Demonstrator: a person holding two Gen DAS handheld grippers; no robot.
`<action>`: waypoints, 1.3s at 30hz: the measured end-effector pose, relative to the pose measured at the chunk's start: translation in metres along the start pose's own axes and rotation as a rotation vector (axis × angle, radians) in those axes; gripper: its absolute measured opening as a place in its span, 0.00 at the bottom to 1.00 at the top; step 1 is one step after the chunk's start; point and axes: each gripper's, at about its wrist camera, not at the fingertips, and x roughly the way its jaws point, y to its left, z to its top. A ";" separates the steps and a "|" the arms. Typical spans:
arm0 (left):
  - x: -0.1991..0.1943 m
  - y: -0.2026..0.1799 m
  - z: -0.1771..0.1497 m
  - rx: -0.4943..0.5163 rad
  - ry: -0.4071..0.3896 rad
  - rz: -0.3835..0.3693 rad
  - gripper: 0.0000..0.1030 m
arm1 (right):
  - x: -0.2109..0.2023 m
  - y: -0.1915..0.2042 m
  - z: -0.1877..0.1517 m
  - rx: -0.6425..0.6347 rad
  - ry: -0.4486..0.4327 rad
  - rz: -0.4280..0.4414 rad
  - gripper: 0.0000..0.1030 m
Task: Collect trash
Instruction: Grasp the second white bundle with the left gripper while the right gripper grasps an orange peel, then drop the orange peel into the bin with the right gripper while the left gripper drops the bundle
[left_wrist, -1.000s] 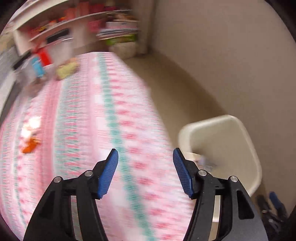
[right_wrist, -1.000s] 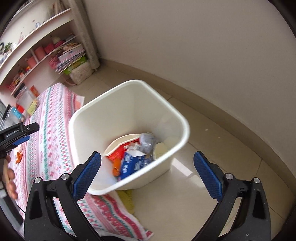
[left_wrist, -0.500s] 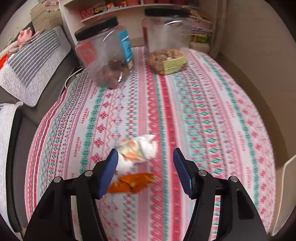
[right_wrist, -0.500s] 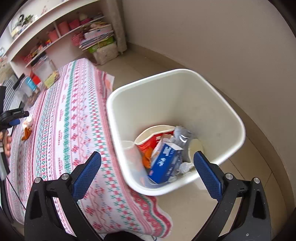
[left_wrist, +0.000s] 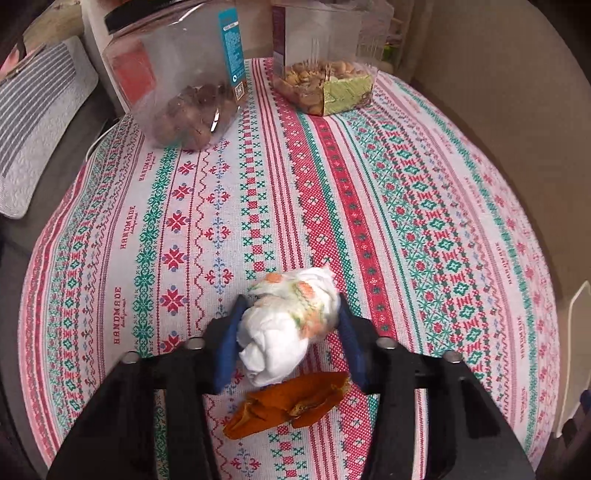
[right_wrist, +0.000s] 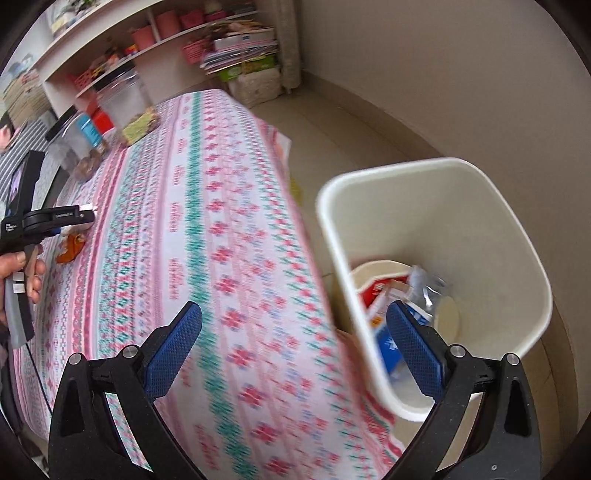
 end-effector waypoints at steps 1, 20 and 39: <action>-0.004 0.005 -0.002 -0.013 -0.018 0.014 0.40 | 0.002 0.006 0.002 -0.009 0.001 0.004 0.93; -0.101 0.180 -0.127 -0.355 -0.168 0.145 0.38 | 0.067 0.249 0.056 -0.307 -0.009 0.225 0.93; -0.105 0.195 -0.180 -0.473 -0.159 0.059 0.38 | 0.084 0.274 0.037 -0.694 0.020 0.305 0.28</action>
